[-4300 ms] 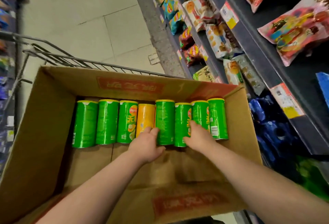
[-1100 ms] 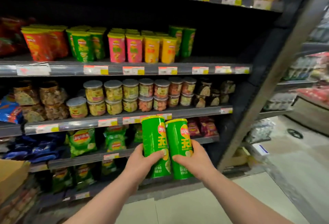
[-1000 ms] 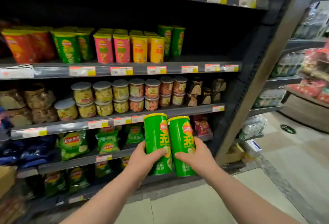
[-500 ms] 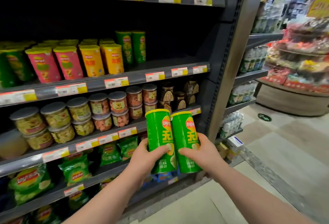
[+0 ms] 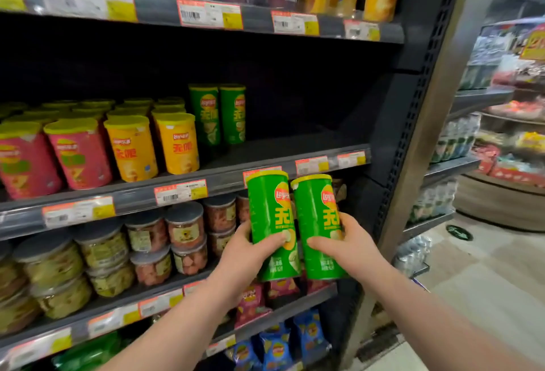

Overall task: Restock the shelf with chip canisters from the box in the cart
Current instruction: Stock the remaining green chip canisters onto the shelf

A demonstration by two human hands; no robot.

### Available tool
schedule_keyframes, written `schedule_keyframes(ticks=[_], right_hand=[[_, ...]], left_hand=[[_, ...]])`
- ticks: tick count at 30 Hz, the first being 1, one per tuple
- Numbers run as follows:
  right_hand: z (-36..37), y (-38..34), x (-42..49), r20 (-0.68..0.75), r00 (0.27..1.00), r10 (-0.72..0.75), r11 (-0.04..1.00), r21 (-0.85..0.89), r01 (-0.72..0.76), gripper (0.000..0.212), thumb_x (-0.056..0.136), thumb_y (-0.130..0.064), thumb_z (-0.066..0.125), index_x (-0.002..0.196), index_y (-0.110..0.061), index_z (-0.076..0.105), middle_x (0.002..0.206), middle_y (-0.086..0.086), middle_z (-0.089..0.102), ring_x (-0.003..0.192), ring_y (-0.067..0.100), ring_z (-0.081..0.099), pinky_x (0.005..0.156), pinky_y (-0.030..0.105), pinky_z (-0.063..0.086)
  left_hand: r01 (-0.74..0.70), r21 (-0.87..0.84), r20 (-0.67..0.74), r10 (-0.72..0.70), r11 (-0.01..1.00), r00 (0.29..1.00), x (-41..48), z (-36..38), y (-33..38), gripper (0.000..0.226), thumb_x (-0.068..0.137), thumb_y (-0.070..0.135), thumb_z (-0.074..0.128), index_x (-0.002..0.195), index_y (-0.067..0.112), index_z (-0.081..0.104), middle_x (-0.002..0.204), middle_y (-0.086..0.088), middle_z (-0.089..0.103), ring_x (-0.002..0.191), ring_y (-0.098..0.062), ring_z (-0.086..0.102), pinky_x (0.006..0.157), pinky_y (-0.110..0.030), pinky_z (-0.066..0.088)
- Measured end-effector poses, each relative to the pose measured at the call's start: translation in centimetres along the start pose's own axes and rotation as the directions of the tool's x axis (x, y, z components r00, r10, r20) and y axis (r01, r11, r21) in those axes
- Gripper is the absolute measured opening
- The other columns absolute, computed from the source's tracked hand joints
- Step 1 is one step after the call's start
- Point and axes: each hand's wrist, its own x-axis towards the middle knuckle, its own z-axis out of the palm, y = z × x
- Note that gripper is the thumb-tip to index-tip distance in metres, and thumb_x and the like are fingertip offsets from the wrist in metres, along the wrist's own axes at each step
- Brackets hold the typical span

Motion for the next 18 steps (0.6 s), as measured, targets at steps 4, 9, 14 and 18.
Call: schedule_keyframes(ticks=[4,9,14,18], right_hand=[[0.8,-1.1,3.5,0.021,0.999,-0.028,0.999,0.034,0.028,0.042,0.076,-0.020,0.077,0.104,-0.031,0.047,0.095,-0.010,0.064,0.085,0.007,0.063,0.069,0.024,0.051],[1.6,-4.1,8.6,0.081,0.989,-0.124,0.990,0.080,0.118,0.036,0.074,-0.019,0.077,0.100,-0.031,0.055,0.099,-0.003,0.069,0.091,0.016,0.067,0.085,0.040,0.055],[3.2,-8.1,14.0,0.145,0.957,-0.252,0.967,0.066,0.244,0.052,0.074,-0.024,0.078,0.116,-0.025,0.047,0.108,0.000,0.065,0.097,0.018,0.063,0.089,0.041,0.053],[4.9,-10.9,18.0,0.209,0.928,-0.307,0.951,0.050,0.304,0.052,0.074,-0.027,0.078,0.115,-0.028,0.046,0.110,-0.001,0.064,0.099,0.018,0.062,0.093,0.043,0.050]], left_hand=[[-0.025,0.002,-0.059,0.025,1.000,0.998,2.0,-1.4,0.7,0.034,0.077,0.023,0.076,0.098,0.034,0.052,0.096,0.009,0.069,0.077,-0.005,0.070,0.062,-0.019,0.054],[-0.036,0.043,-0.161,0.043,0.998,0.986,3.6,-3.2,1.9,0.050,0.065,0.040,0.083,0.101,0.041,0.048,0.106,0.009,0.067,0.095,-0.015,0.068,0.089,-0.041,0.054],[-0.071,0.031,-0.286,0.077,0.997,0.955,4.9,-4.1,3.0,0.047,0.076,0.026,0.077,0.114,0.033,0.050,0.102,0.009,0.069,0.090,-0.013,0.069,0.080,-0.035,0.055],[-0.079,0.027,-0.396,0.083,0.997,0.914,5.5,-4.9,4.1,0.055,0.071,0.032,0.082,0.118,0.032,0.053,0.102,0.008,0.071,0.089,-0.013,0.070,0.077,-0.034,0.055]])
